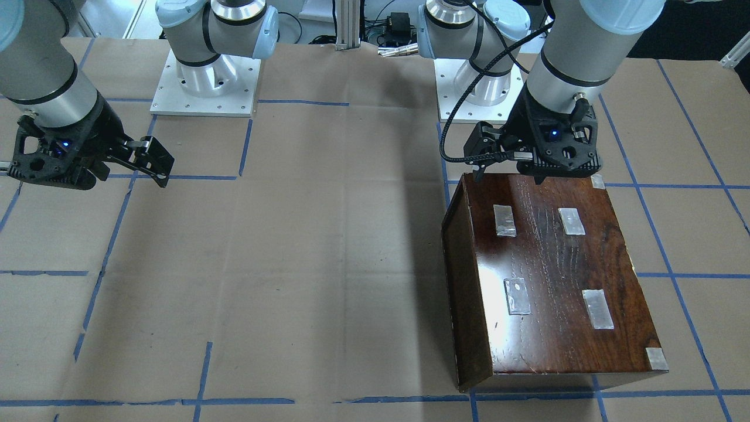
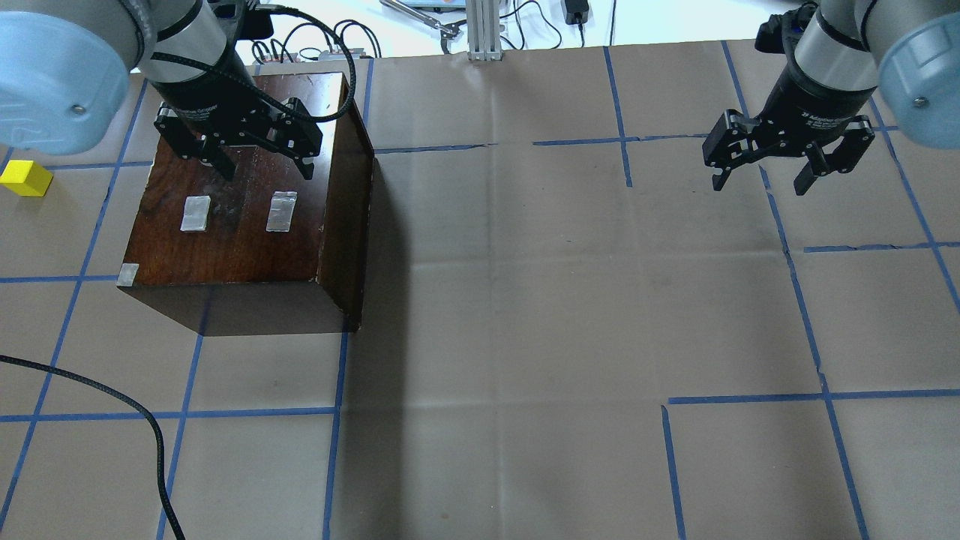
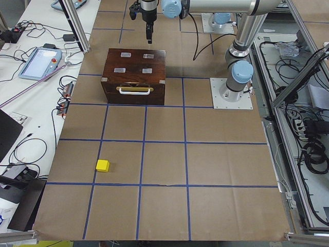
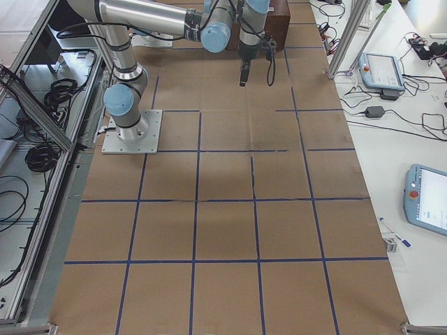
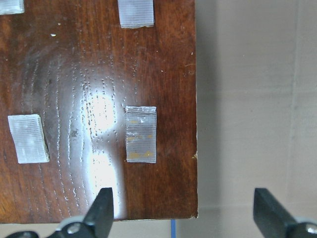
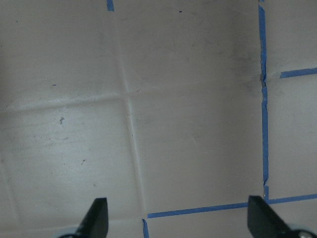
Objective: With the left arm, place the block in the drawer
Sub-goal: 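Move the left gripper from the cabinet top toward the drawer handle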
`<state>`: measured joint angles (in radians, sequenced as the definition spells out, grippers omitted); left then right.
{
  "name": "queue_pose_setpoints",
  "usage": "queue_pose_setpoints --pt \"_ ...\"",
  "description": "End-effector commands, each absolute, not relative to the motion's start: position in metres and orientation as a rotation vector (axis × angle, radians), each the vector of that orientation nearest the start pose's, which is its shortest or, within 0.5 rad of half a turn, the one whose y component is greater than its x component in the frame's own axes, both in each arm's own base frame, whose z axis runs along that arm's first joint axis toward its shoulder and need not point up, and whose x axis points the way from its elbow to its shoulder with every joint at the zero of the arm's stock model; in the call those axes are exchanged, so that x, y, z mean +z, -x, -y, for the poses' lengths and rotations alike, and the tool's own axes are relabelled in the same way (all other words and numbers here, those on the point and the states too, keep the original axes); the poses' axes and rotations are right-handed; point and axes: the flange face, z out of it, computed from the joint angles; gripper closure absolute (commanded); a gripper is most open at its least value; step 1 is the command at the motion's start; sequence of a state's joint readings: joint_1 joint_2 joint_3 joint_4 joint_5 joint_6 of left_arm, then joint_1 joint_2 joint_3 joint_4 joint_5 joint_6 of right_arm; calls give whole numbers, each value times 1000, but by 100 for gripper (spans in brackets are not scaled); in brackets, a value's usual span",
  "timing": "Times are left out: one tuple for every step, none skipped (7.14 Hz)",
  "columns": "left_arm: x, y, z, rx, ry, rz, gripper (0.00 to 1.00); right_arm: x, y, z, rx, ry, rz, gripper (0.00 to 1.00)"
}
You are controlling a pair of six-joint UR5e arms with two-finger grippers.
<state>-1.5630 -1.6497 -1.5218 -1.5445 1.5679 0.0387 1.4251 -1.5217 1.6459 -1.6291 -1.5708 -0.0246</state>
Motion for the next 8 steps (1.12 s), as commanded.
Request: queue_pose_setpoints --pt "482 84 537 -22 67 -3146 1 432 -59 517 103 -190 -3129 0" --pt "483 48 542 -30 70 -3146 1 432 -59 517 103 -190 -3129 0" --pt "482 10 545 -28 77 -3143 1 432 -59 517 103 -190 -3129 0" --pt "476 -29 548 -11 53 -3149 1 432 -59 517 103 -190 -3129 0" --pt "471 -67 549 -17 44 -3175 1 432 -59 517 103 -190 -3129 0" --pt "468 -103 547 -60 64 -3222 1 432 -59 517 103 -190 -3129 0" --pt "463 -136 546 -106 82 -3262 1 432 -59 517 103 -190 -3129 0" --pt "454 -167 544 -117 57 -3282 1 433 -59 517 101 -190 -3129 0"
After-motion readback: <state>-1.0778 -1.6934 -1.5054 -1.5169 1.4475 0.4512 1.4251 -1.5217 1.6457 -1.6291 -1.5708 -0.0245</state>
